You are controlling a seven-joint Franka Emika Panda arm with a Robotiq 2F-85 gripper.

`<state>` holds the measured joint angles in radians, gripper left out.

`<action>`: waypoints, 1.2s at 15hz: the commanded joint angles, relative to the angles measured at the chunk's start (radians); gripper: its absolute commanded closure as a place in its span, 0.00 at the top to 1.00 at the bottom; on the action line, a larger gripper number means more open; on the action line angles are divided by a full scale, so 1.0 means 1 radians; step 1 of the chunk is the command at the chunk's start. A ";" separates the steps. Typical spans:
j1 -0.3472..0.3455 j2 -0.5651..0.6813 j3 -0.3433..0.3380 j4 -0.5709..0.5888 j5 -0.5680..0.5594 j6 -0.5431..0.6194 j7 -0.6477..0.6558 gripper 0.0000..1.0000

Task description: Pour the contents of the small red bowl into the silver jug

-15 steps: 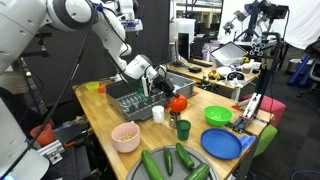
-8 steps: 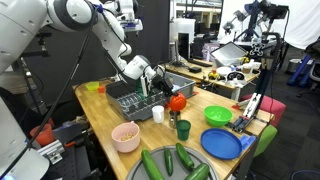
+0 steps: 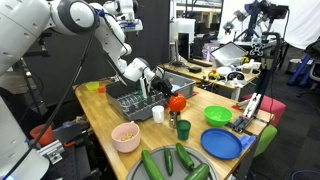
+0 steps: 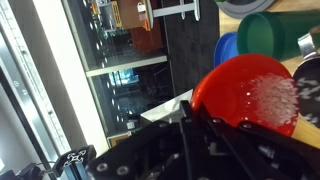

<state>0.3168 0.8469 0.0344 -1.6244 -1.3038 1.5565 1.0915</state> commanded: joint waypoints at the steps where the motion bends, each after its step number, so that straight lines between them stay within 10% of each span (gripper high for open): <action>1: -0.004 0.020 0.011 0.025 -0.030 -0.039 -0.021 0.02; 18: 0.000 0.031 0.024 0.034 -0.070 -0.073 -0.028 0.02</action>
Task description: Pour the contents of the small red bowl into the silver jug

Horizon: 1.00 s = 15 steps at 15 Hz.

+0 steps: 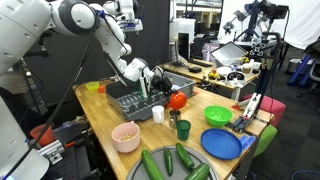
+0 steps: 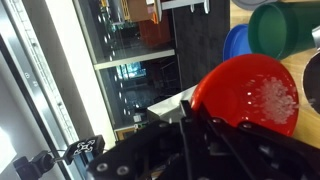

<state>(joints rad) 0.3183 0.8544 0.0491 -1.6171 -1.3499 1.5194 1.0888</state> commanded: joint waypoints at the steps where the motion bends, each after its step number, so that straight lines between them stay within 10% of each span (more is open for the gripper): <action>1: -0.001 0.027 0.010 0.029 -0.024 -0.039 -0.028 0.02; 15: 0.008 0.075 0.019 0.072 -0.014 -0.098 -0.048 0.02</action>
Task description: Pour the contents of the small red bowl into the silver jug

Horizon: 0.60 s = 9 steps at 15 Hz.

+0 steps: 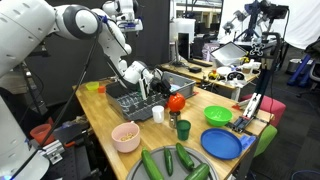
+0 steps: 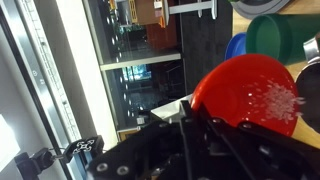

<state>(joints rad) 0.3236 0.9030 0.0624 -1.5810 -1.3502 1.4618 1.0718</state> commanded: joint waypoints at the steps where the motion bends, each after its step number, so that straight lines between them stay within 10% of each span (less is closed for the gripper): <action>1: 0.004 0.027 0.006 0.037 -0.016 -0.045 -0.030 0.02; 9: 0.013 0.037 0.005 0.046 -0.020 -0.065 -0.037 0.02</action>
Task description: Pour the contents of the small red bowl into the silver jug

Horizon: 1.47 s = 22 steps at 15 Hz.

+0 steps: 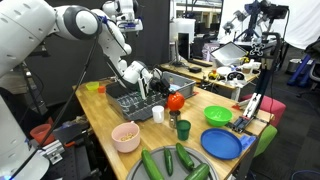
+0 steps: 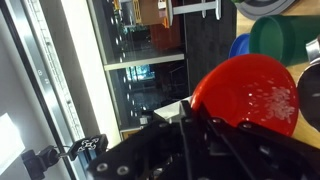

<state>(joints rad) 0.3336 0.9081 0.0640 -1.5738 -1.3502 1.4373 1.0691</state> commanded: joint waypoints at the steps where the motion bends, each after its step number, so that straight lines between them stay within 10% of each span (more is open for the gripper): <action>1: 0.004 0.033 0.004 0.040 -0.020 -0.042 -0.035 0.02; 22: 0.024 0.083 0.003 0.090 -0.055 -0.136 -0.035 0.02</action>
<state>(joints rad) 0.3567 0.9576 0.0641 -1.5292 -1.3855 1.3424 1.0678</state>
